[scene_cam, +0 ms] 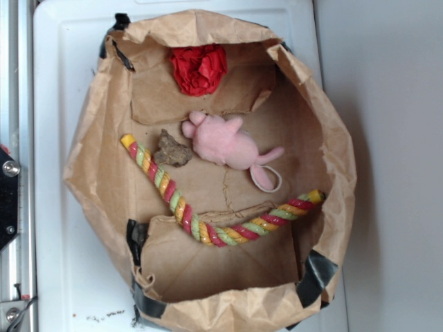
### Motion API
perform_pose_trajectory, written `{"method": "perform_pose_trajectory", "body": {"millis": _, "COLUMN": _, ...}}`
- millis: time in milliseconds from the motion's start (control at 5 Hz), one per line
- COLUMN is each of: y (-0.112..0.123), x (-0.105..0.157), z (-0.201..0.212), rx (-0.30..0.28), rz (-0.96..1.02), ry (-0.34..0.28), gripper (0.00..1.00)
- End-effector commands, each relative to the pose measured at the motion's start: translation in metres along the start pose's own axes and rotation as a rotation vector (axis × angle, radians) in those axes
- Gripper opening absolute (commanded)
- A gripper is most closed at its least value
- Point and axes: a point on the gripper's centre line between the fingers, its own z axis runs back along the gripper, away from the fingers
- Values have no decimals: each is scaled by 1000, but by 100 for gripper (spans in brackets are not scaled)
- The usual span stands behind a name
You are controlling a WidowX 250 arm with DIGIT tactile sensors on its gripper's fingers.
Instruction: Grab the red paper.
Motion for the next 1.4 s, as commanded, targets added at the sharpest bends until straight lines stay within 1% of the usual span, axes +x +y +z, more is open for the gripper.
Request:
{"method": "perform_pose_trajectory", "body": {"millis": 0, "y": 0, "x": 0, "z": 0, "rx": 0, "rz": 0, "ry": 0, "gripper": 100}}
{"method": "perform_pose_trajectory", "body": {"millis": 200, "y": 15, "x": -1, "z": 5, "rx": -17, "rz": 34, "ry": -21, "gripper": 100}}
{"method": "perform_pose_trajectory", "body": {"millis": 400, "y": 25, "x": -5, "z": 11, "rx": 9, "rz": 97, "ry": -37, "gripper": 100}}
{"method": "perform_pose_trajectory", "body": {"millis": 600, "y": 29, "x": -5, "z": 11, "rx": 42, "rz": 133, "ry": -38, "gripper": 100}}
{"method": "perform_pose_trajectory", "body": {"millis": 800, "y": 22, "x": -6, "z": 12, "rx": 55, "rz": 118, "ry": -44, "gripper": 100}}
{"method": "perform_pose_trajectory", "body": {"millis": 1000, "y": 44, "x": 35, "z": -6, "rx": 63, "rz": 101, "ry": -35, "gripper": 100}}
{"method": "perform_pose_trajectory", "body": {"millis": 1200, "y": 44, "x": 35, "z": -6, "rx": 63, "rz": 101, "ry": -35, "gripper": 100}}
